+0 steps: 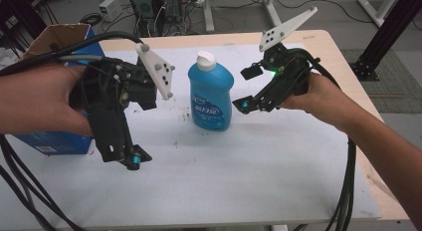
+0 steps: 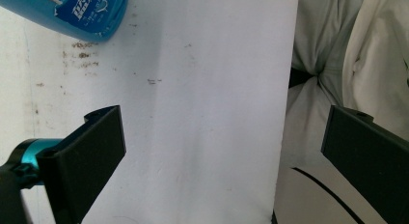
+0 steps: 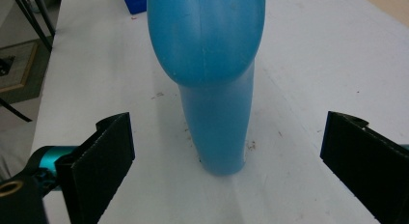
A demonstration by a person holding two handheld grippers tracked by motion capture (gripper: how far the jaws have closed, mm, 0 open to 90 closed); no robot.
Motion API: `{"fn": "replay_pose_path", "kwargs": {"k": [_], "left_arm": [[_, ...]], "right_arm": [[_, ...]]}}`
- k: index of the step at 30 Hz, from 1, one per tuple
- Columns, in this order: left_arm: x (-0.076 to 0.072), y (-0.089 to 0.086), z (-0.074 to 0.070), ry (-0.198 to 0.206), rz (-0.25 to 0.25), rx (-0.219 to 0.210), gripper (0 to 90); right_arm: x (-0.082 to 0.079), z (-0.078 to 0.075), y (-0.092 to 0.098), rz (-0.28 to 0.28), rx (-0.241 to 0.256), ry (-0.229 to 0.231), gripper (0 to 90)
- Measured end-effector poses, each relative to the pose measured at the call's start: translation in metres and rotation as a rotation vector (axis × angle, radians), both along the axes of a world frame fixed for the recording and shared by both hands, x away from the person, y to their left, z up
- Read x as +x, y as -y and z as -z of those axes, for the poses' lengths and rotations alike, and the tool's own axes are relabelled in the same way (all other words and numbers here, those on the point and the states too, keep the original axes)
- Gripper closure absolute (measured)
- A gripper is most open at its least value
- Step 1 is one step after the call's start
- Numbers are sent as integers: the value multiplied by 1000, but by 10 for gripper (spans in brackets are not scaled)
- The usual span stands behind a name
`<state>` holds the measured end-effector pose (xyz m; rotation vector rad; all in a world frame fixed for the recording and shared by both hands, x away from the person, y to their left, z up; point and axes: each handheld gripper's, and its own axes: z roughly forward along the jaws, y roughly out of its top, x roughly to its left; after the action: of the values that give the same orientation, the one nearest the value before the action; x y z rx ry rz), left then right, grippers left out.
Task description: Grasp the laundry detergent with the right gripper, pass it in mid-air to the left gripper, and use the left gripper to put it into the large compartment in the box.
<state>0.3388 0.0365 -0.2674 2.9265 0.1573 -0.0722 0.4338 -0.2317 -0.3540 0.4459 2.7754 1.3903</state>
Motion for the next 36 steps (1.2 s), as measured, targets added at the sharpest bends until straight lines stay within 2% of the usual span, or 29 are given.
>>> {"fn": "replay_pose_path", "kwargs": {"k": [20, 36], "left_arm": [[3, -3, 1, -2, -10, -5, 17], [4, -5, 3, -10, -18, -8, 17]], "right_arm": [[6, 21, -24, -24, 21, -12, 40], [6, 37, -41, -8, 78, 5, 40]]}}
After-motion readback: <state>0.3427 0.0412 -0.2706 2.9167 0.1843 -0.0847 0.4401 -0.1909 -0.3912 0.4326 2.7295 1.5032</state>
